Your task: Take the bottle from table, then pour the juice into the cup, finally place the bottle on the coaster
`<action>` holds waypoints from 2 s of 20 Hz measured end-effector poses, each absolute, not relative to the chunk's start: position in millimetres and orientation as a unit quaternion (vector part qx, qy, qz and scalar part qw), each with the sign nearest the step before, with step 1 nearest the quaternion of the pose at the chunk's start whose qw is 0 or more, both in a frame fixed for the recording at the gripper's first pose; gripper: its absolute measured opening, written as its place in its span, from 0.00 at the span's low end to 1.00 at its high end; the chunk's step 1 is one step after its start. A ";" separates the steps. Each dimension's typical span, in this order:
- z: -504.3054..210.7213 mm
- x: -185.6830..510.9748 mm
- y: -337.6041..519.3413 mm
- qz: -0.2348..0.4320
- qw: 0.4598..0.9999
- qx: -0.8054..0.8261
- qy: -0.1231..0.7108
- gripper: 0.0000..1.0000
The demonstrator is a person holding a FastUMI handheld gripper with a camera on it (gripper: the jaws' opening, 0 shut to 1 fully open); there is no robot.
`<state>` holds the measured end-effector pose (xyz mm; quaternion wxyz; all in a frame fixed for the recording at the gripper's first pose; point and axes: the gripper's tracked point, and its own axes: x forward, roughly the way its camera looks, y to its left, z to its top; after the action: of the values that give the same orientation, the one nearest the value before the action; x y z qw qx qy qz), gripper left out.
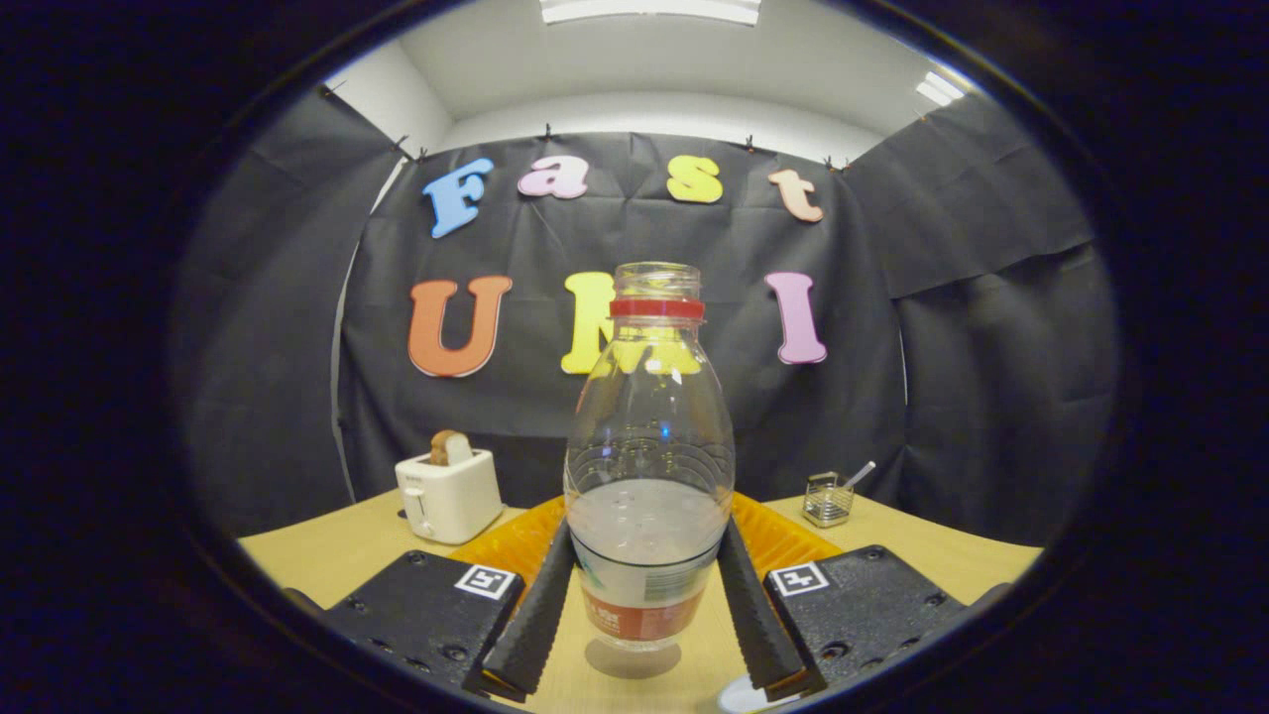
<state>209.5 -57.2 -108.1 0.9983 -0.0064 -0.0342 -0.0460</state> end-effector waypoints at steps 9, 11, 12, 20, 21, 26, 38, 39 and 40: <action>-201.4 255.4 -42.8 -0.037 0.997 -0.053 0.051 0.79; -211.6 261.6 -46.4 -0.044 0.996 -0.051 0.051 0.80; -216.4 264.5 -49.5 -0.049 0.996 -0.053 0.052 0.80; -229.1 274.7 -46.8 -0.040 0.998 -0.036 0.041 0.82; -229.7 274.2 -49.0 -0.044 0.997 -0.037 0.041 0.82; -232.9 271.1 -44.3 -0.023 0.998 -0.008 0.050 0.96; -155.6 208.4 -40.6 -0.008 1.000 -0.007 0.016 0.98; -148.0 198.0 -41.3 -0.008 1.000 -0.008 0.012 0.98; -140.5 186.8 -41.5 -0.009 1.000 -0.011 0.011 0.98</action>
<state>186.8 -41.5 -140.5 0.9998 -0.0109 0.0107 -0.0090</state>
